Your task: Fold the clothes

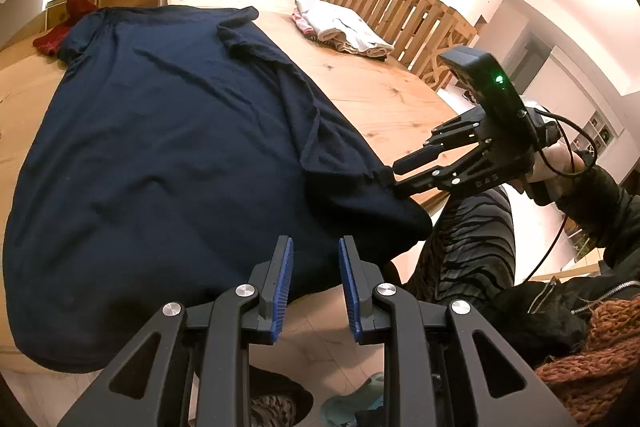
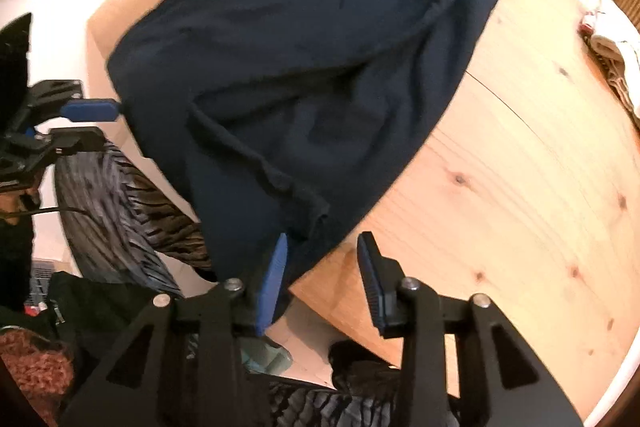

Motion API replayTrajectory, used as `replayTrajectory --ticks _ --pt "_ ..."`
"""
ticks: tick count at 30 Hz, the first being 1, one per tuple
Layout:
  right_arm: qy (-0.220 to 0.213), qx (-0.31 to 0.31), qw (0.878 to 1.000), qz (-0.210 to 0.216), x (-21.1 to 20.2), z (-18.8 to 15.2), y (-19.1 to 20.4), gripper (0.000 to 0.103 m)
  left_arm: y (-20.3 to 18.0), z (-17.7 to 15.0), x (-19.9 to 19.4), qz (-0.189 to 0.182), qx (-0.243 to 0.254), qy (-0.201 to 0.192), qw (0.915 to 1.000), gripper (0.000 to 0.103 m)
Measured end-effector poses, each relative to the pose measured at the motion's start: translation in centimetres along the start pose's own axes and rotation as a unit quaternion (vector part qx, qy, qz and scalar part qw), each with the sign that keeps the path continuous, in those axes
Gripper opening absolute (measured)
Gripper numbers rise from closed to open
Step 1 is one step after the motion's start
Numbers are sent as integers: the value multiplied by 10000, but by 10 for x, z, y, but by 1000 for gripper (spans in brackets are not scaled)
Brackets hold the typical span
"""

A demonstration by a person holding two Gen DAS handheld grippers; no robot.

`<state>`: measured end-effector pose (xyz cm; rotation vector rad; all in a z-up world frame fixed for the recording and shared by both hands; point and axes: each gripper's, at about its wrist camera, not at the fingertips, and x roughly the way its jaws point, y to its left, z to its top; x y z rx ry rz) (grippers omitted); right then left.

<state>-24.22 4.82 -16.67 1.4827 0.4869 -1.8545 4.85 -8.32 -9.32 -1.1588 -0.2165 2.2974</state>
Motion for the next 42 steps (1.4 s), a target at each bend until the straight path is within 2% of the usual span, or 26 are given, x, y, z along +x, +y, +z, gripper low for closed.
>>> replayTrajectory --ticks 5,11,12,13,14,15,19,27,28,30,32,34,36,38,40,42 --pt "-308 -259 9992 37 -2 3 3 41 0 1 2 -1 -8 30 10000 26" --pt "-343 -500 9980 180 11 6 7 41 -1 1 4 20 -1 67 10000 26" --pt "-351 -519 9978 208 11 6 7 39 -1 1 3 20 -2 61 10000 26" --pt "-376 -503 9976 287 9 6 6 32 -1 2 3 24 -3 52 10000 26" --pt "-403 -492 9973 371 8 6 6 17 -1 2 2 28 -4 40 10000 26" --pt "-452 -494 9970 385 5 5 7 9 0 2 2 25 -5 30 10000 26" --pt "-588 -510 9952 591 -9 4 16 8 1 1 0 14 -21 -9 10000 26" --pt "-536 -586 9836 1619 -21 7 68 8 6 -3 -9 71 -108 -110 9999 26" --pt "-425 -597 9830 1681 -16 8 79 9 7 -4 -10 86 -124 -121 9998 26" --pt "300 -613 9841 1642 8 8 97 31 11 -4 -14 128 -165 -156 9997 26" --pt "596 -508 9809 1780 14 2 98 31 13 -4 -17 165 -205 -195 9995 26" --pt "534 -287 9733 2215 3 -6 87 31 12 -4 -19 199 -167 -212 9994 26" --pt "106 -31 9720 2348 -20 -10 66 31 7 -3 -20 203 -74 -198 9996 26" --pt "-367 71 9813 1888 -36 -12 47 31 0 -1 -17 184 47 -131 9997 26" --pt "-608 113 9923 1070 -42 -17 28 31 -10 1 -13 136 194 -60 9997 26" --pt "-501 252 9948 846 -31 -23 13 31 -23 4 -7 20 346 23 9994 26"
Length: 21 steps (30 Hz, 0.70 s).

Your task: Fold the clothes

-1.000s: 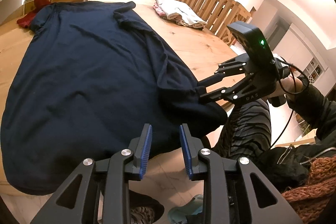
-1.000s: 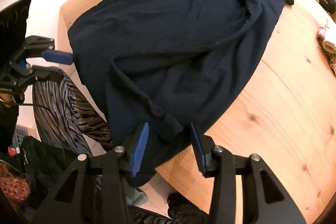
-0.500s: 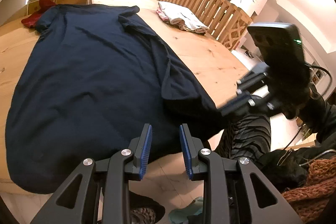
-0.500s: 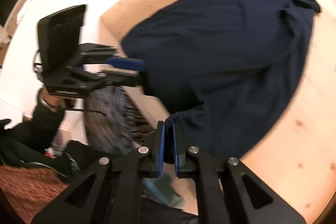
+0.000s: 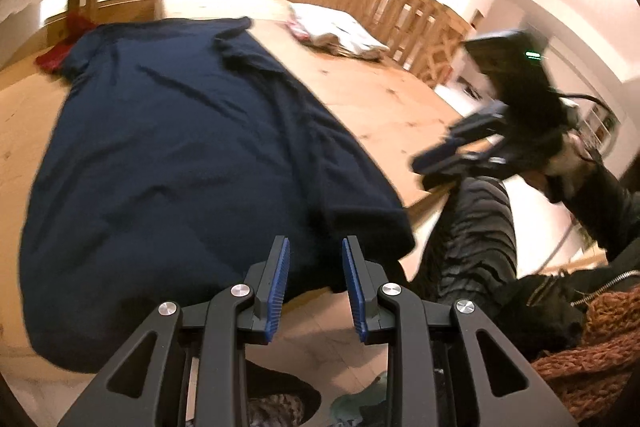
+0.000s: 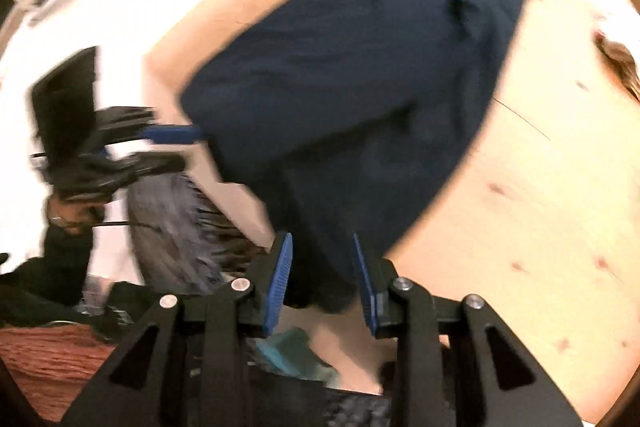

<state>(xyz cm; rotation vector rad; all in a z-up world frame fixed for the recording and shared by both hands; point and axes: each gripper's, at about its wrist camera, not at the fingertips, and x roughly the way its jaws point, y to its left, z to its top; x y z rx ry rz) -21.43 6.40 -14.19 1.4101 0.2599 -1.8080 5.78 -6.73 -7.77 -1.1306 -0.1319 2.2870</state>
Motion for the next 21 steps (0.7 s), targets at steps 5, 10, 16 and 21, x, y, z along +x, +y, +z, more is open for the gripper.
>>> replayTrajectory --ticks 5,10,16,21 --pt "434 34 9990 111 23 -27 -1 31 -36 10 27 -294 493 302 9979 29" --pt "452 102 9989 -37 32 -61 4 31 -42 18 48 -361 631 564 9958 29" --pt "271 92 9994 -173 39 -63 -1 31 -29 24 51 -431 398 625 9963 29" --pt "-11 27 9999 144 46 -53 3 31 -30 26 52 -351 440 663 9962 29"
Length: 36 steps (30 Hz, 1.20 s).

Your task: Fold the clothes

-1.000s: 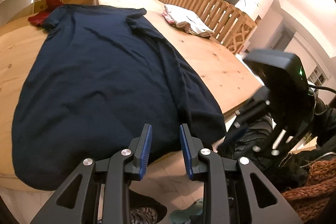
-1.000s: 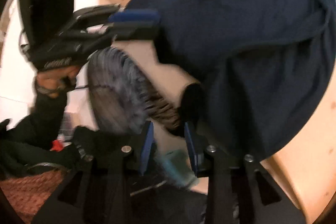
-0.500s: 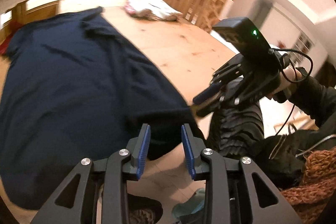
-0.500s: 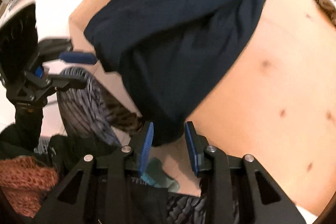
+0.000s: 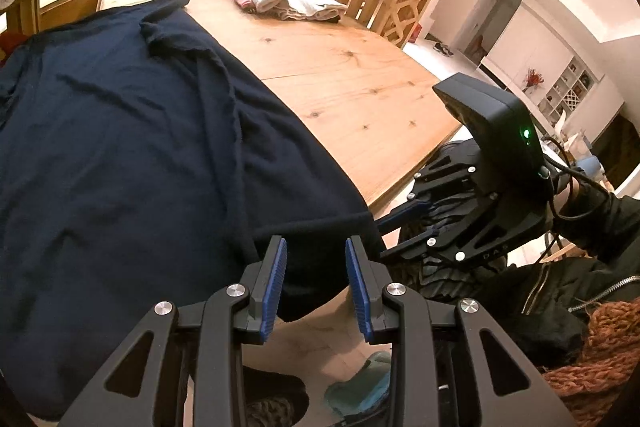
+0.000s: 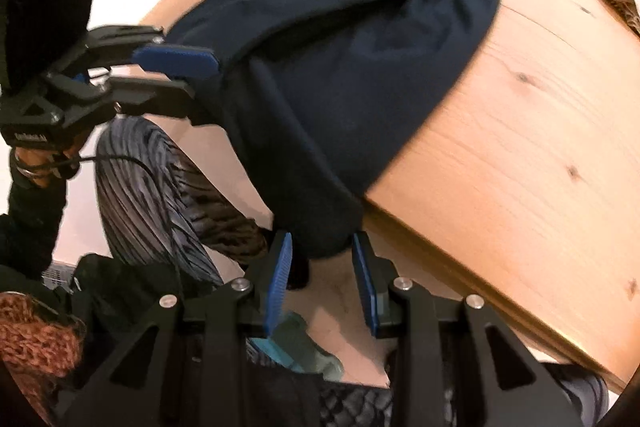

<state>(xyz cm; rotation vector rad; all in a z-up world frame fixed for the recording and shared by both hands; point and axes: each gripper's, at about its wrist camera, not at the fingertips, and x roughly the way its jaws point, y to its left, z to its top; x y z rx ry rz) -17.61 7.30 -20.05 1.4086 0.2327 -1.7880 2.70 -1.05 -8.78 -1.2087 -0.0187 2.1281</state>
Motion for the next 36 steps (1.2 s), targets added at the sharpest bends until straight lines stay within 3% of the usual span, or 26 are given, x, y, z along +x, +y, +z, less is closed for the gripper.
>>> replayTrajectory --ticks 2,3,6,11,13,16,20,22,24,27,34,35,36 --pt "-33 -61 10000 28 1 1 0 29 -1 -1 -1 8 9 -8 10000 29" --pt "-11 -60 10000 45 3 0 1 19 -1 -1 -3 9 14 -20 10000 29" --pt "36 24 9998 212 3 -3 0 10 1 -1 -6 40 -2 -70 10000 29" --pt "66 31 9977 679 -2 -7 14 10 7 -2 -10 105 -56 -111 9999 29" --pt "227 68 9974 686 5 -6 16 10 10 -4 -12 161 -88 -127 9998 29" --pt "871 1 9942 625 26 -15 16 10 15 -8 -14 182 -170 -149 9996 29" --pt "837 64 9925 884 17 -26 16 10 19 -14 -14 149 -240 -113 9995 29" --pt "705 204 9969 285 9 -24 9 17 19 -16 -12 143 -240 -86 9996 29" --pt "489 443 9976 -196 3 -19 -1 40 19 -17 -11 98 -239 -86 9996 29" --pt "395 781 9961 137 5 -15 -10 42 16 -17 -13 88 -218 -110 9997 29" --pt "73 522 9985 145 13 -9 1 42 10 -14 -16 100 -141 -147 9997 29" --pt "-10 479 9987 166 15 -8 2 39 10 -13 -16 108 -130 -144 9998 29" --pt "-51 432 9988 203 17 -8 3 18 10 -13 -16 114 -123 -142 9998 29"
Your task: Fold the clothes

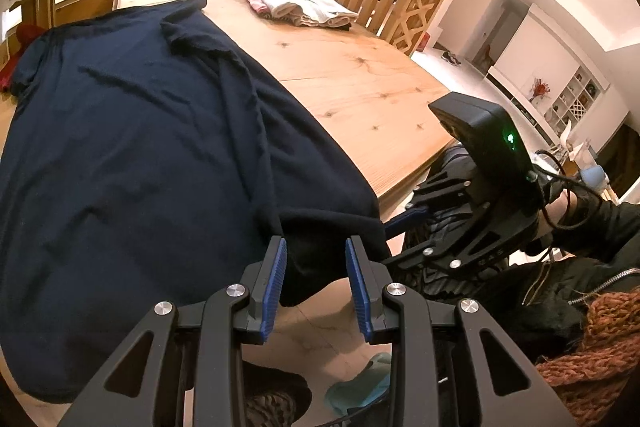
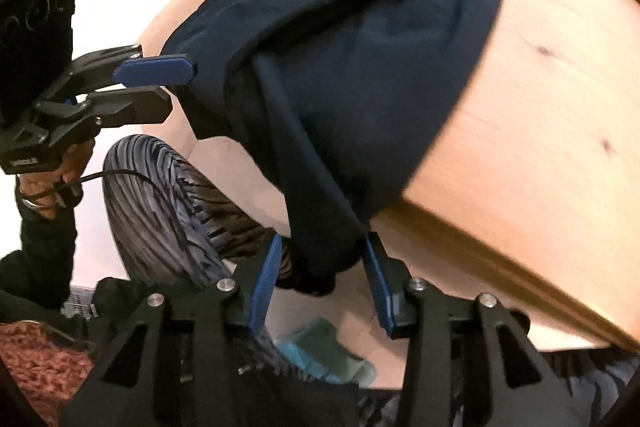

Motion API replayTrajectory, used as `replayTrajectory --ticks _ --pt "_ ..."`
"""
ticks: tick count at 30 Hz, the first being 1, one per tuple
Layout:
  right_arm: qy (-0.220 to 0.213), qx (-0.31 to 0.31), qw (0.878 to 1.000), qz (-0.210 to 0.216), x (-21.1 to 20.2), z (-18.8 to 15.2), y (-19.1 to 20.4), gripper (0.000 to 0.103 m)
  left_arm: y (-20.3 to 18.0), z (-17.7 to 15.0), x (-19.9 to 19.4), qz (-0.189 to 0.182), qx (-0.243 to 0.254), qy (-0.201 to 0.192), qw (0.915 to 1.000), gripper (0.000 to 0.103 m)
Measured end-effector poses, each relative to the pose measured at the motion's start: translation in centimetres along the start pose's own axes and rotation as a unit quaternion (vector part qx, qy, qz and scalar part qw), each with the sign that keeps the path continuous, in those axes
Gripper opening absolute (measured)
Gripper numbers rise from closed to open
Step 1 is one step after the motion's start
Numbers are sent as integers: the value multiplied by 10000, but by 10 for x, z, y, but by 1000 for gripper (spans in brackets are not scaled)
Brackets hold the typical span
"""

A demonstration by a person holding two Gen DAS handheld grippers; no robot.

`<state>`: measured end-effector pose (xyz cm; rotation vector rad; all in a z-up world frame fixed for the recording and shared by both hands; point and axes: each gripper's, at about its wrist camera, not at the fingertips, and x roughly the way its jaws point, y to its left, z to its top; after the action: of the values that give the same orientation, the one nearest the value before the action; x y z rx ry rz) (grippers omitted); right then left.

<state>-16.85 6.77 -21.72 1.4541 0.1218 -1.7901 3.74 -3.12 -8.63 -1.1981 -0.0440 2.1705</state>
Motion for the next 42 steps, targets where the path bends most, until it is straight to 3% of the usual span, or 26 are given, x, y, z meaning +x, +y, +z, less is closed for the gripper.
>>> replayTrajectory --ticks 1,7,10,12,14,16,18,20,22,24,27,32,35,37,42 --pt "-19 -13 10000 43 2 -1 0 7 0 0 0 6 3 -2 10000 29" --pt "179 -211 9994 196 5 -12 16 6 2 -2 -4 29 -48 -50 10000 29" --pt "416 -307 9986 104 9 -17 22 9 4 -3 -3 45 -83 -52 9999 29" --pt "808 -220 9964 144 14 -20 22 28 3 -4 -4 26 -58 -48 10000 29" --pt "1109 -65 9934 302 15 -23 20 28 0 -5 -4 11 16 -26 10000 29" --pt "940 -57 9943 506 0 -22 18 28 -5 -6 -3 -23 99 16 9999 29" --pt "421 -88 9985 339 -27 -10 13 28 -8 -8 3 -37 153 87 9998 29" --pt "-84 -376 9991 -190 -43 10 17 28 -9 -8 11 30 173 158 9997 29" --pt "-480 -763 9923 -849 -49 33 24 28 -9 -8 16 18 151 181 9997 29" --pt "-525 -983 9863 -1213 -40 61 23 28 -12 -7 15 -14 185 177 9997 29" --pt "-328 -1159 9824 -1429 -17 90 19 27 -15 -9 13 -44 240 179 9995 29" --pt "-200 -1236 9812 -1470 7 121 25 27 -12 -12 11 42 254 212 9994 29" --pt "-576 -1266 9857 -947 -2 149 46 27 -7 -15 4 55 182 112 9998 29" --pt "-397 -1509 9855 -668 0 165 62 27 -5 -15 1 102 141 64 9998 29" --pt "-383 -1427 9848 -909 -20 166 56 27 -2 -17 0 85 141 57 9998 30"
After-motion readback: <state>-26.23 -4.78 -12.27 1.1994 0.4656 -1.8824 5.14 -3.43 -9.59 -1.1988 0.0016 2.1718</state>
